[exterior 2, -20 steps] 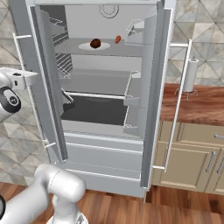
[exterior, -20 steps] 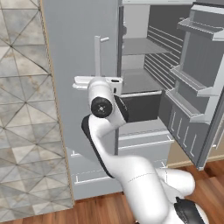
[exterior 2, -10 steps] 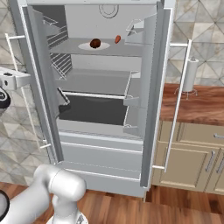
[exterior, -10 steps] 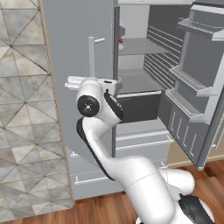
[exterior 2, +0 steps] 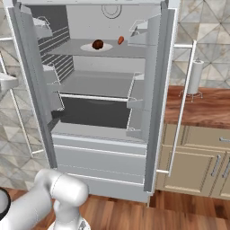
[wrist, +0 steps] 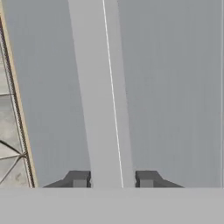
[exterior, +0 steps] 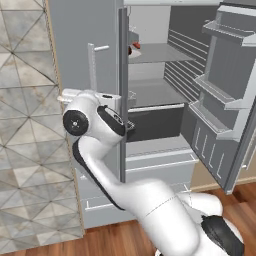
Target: Retrieve the steak from the fridge and place it on the saucepan with marinade on the stove.
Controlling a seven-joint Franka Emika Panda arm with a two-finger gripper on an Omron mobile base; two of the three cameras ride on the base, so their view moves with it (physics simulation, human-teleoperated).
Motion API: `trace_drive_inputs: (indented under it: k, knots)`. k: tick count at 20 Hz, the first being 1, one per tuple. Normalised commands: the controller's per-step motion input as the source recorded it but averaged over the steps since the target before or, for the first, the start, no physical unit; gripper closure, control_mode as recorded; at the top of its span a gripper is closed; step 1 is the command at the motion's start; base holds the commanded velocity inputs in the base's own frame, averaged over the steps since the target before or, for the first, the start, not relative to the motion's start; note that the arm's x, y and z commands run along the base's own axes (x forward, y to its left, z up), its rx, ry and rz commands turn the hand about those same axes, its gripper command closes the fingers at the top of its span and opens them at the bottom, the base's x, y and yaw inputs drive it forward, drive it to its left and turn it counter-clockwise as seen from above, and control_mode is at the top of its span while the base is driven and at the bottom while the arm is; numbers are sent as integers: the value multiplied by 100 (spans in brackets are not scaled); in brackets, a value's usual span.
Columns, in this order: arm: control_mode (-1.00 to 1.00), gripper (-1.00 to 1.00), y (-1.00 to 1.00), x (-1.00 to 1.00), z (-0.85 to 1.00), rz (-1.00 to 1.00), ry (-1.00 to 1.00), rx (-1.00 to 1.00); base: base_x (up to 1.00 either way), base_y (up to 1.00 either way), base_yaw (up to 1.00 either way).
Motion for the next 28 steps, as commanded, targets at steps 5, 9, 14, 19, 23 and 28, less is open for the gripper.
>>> trace_drive_inputs:
  k: [5,9,14,19,23,28]
  knots:
    - [-100,100,86,0,0,-7,5,0,0,0,0]
    - [-100,100,87,0,0,-7,3,0,0,0,0]
    - [-100,100,83,0,0,-7,2,0,0,0,0]
    - [-100,100,75,0,0,-6,0,0,0,0,0]
    - [-100,100,61,0,0,-4,0,0,0,0,0]
    - [-100,100,7,0,0,0,0,0,0,0,0]
